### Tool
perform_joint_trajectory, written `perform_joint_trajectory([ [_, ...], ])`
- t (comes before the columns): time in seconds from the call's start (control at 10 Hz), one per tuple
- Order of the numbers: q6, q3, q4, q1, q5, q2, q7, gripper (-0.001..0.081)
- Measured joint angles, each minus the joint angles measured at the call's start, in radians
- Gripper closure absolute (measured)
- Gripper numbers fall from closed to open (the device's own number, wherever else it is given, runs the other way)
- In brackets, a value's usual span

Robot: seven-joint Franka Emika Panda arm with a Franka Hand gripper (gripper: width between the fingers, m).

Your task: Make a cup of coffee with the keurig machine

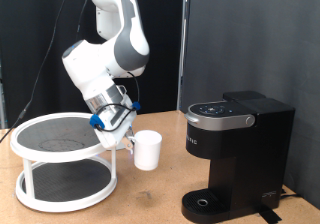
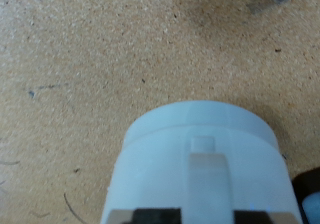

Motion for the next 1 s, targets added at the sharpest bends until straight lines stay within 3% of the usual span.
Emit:
perform_joint_trajectory([
  [0.5, 0.114, 0.063, 0.057, 0.018, 0.104, 0.146, -0.047, 0.0802],
  [1.0, 0.165, 0.146, 0.094, 0.041, 0.213, 0.204, -0.108, 0.0802],
])
